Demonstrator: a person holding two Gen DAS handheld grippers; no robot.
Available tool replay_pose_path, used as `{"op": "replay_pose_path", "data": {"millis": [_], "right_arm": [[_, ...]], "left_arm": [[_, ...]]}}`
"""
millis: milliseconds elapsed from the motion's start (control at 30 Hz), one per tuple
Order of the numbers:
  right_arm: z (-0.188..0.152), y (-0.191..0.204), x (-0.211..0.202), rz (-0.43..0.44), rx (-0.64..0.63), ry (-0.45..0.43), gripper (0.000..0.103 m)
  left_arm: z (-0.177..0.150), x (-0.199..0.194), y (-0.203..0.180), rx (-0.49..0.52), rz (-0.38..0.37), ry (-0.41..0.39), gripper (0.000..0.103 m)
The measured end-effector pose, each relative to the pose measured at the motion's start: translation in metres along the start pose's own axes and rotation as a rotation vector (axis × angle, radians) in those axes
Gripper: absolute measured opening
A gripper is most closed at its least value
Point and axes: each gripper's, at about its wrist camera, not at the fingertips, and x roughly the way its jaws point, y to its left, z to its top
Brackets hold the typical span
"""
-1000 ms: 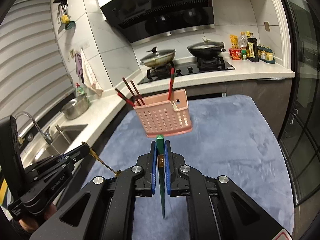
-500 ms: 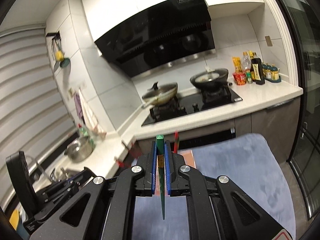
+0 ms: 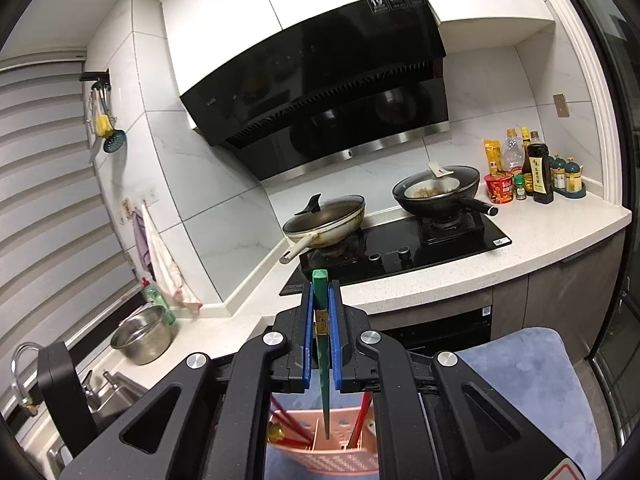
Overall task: Organize utensils
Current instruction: 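Lift the green chopstick and gold spoon and carry them over the pink basket, then lower the chopstick and spoon into the basket and open both tools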
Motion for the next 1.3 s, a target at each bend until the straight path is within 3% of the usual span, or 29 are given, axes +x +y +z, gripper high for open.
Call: {"op": "replay_pose_path", "data": {"millis": [300,600,700,967,1067,1300], "right_arm": [[-0.039,-0.012,0.049,-0.018,-0.005,0.122,0.007],[-0.06,-0.019,0.07,-0.034,-0.02,0.198,0.008],[-0.063,-0.017,0.067,-0.048,-0.041,0.194,0.014],[-0.066,-0.011,0.052,-0.048,-0.074,0.203,0.014],[-0.07,-0.01,0.041,-0.037,-0.065,0.215,0.014],[-0.093,-0.008,0.01,-0.037,-0.06,0.255,0.023]], "left_arm": [[-0.019,0.04,0.005,-0.019,0.02,0.072,0.001],[-0.025,0.053,0.005,-0.053,0.005,0.107,0.005],[-0.026,0.052,0.009,-0.083,0.015,0.108,0.021],[-0.027,0.031,0.01,-0.076,0.047,0.076,0.023],[-0.029,0.019,0.008,-0.081,0.053,0.072,0.028],[-0.043,-0.008,0.005,-0.079,0.048,0.068,0.034]]}}
